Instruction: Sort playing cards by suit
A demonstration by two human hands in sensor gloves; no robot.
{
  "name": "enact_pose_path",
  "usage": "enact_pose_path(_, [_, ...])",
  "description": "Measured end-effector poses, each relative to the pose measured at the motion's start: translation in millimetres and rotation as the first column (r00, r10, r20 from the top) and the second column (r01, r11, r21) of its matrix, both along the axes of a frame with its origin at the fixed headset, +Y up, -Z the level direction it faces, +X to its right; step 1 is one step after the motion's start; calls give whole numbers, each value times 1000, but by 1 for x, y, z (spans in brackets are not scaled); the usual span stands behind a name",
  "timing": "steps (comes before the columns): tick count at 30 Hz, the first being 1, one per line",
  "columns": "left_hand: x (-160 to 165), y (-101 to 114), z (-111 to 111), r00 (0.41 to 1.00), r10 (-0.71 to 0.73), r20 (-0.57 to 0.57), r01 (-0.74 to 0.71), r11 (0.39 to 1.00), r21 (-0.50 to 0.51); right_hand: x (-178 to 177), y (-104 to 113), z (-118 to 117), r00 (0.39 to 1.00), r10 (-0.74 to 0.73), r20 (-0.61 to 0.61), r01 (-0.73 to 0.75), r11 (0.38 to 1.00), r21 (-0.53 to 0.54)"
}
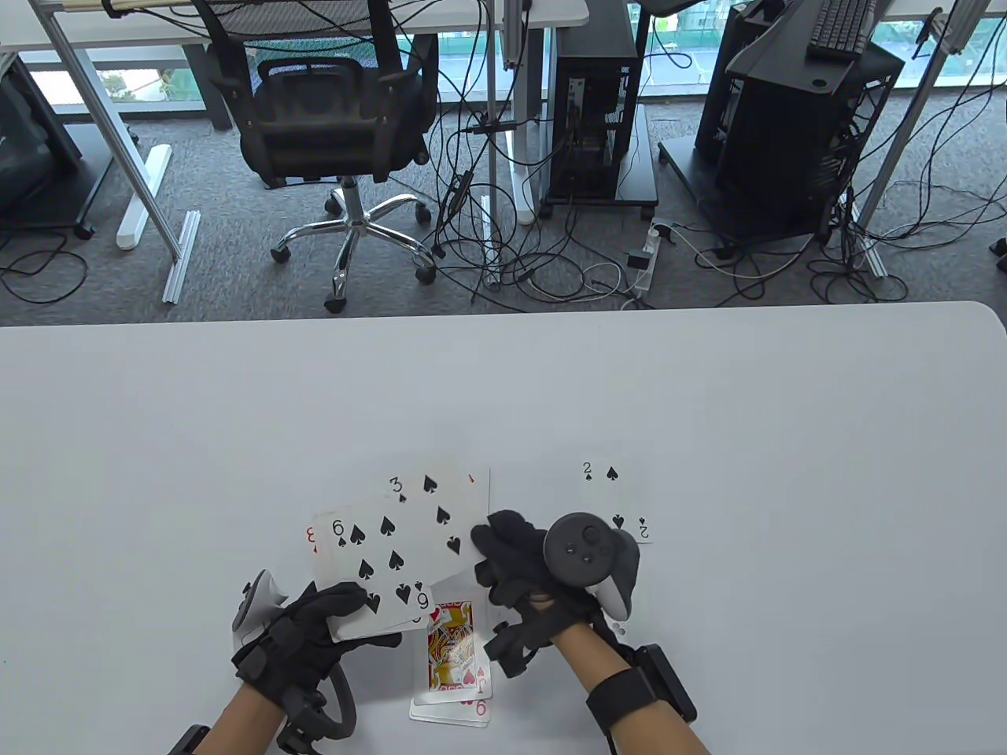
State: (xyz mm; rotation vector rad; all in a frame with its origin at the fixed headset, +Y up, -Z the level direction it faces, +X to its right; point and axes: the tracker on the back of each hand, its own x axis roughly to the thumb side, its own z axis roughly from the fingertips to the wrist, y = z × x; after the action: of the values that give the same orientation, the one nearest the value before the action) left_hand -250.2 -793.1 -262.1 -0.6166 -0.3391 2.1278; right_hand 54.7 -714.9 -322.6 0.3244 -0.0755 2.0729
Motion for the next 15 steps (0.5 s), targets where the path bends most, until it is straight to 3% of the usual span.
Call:
enact_pose_path(4, [0,0,0,1000,0,2,0,1000,-2,42,6,-26,996,-69,54,69,998,-8])
enact_pose_path(8, [0,0,0,1000,-7,0,7,1000,-7,88,2,-43,962,161,221,-145,986,-87])
enact_pose_path(11, [0,0,1,1000,-8,1,8,1000,-11,107,-11,-46,900,335,277,-292,938,-186])
enact_pose_path(15, [0,0,0,1000,-10,-1,10,1000,-9,117,-32,-47,841,428,331,-324,888,-326])
